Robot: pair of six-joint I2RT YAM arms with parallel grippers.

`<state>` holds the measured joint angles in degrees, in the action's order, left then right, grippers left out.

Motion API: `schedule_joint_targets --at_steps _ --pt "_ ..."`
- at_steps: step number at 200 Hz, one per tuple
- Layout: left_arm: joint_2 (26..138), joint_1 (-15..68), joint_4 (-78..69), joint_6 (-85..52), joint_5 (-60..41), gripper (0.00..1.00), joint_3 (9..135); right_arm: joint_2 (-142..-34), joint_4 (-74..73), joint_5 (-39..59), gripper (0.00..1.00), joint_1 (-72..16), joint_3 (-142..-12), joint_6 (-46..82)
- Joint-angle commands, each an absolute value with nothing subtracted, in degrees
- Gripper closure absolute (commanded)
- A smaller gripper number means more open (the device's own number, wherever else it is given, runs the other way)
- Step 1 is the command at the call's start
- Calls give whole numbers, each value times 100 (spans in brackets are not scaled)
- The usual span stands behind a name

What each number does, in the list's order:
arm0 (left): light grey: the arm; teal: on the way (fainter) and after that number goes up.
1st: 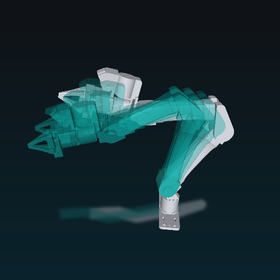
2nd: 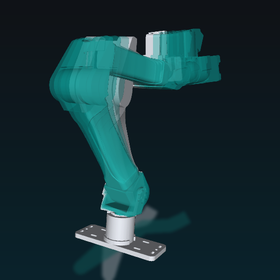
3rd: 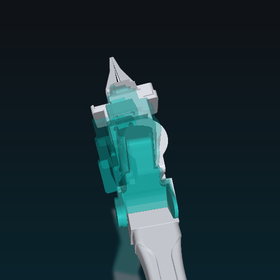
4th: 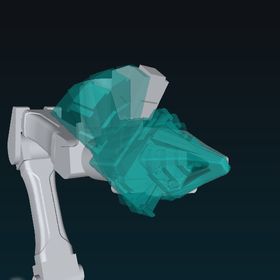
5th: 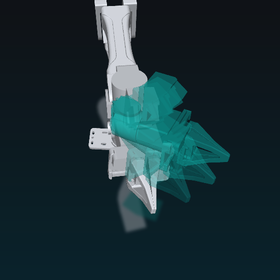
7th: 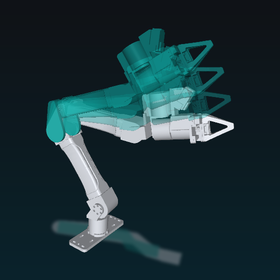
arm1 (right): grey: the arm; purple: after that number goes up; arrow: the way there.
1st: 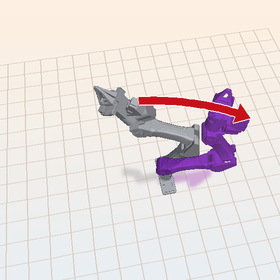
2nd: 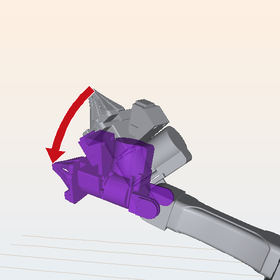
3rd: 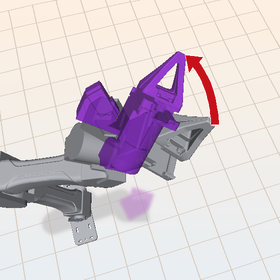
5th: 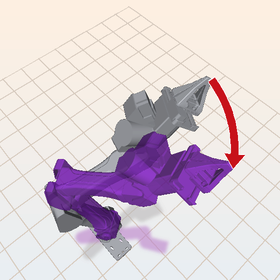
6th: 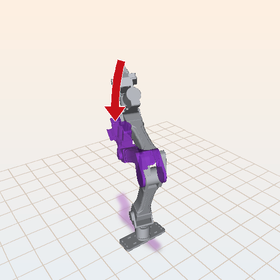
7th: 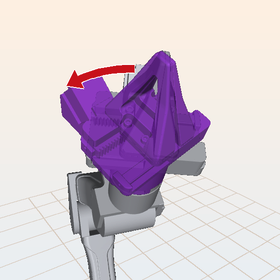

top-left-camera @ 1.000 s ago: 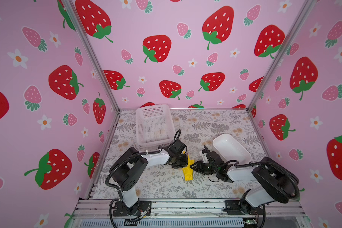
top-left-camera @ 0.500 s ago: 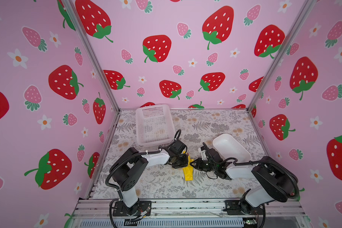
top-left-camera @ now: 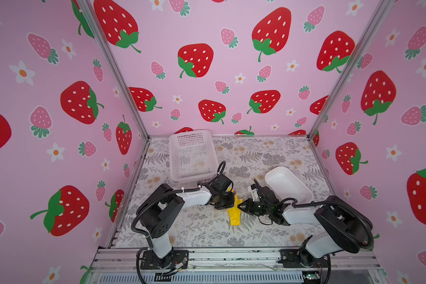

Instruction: Place the utensils on the paper napkin and roll it up

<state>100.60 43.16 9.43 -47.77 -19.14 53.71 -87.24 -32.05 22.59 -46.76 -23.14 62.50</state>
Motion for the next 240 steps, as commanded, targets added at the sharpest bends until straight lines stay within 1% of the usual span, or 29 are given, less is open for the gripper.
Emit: schedule_joint_targets --at_steps 1,18,54,136,188,240 --pt "9873 4342 967 -4694 -1972 93 5476 -8714 -3402 2294 94 -4696 -2227 6370" --pt "9792 4366 886 -4685 -2052 91 5438 -8697 -3394 2270 97 -4696 -2220 6372" --pt "9466 4430 922 -4570 -1989 88 5356 -8562 -3193 1997 98 -4693 -2093 6451" --pt "9310 4430 1089 -4592 -1820 88 5225 -8604 -2592 1532 98 -4692 -2073 6451" --pt "9350 4440 1165 -4581 -1826 88 5290 -8661 -1730 1228 100 -4701 -2310 6295" --pt "9746 4570 1218 -4544 -1945 88 5613 -8627 -2118 1386 100 -4700 -2154 6341"
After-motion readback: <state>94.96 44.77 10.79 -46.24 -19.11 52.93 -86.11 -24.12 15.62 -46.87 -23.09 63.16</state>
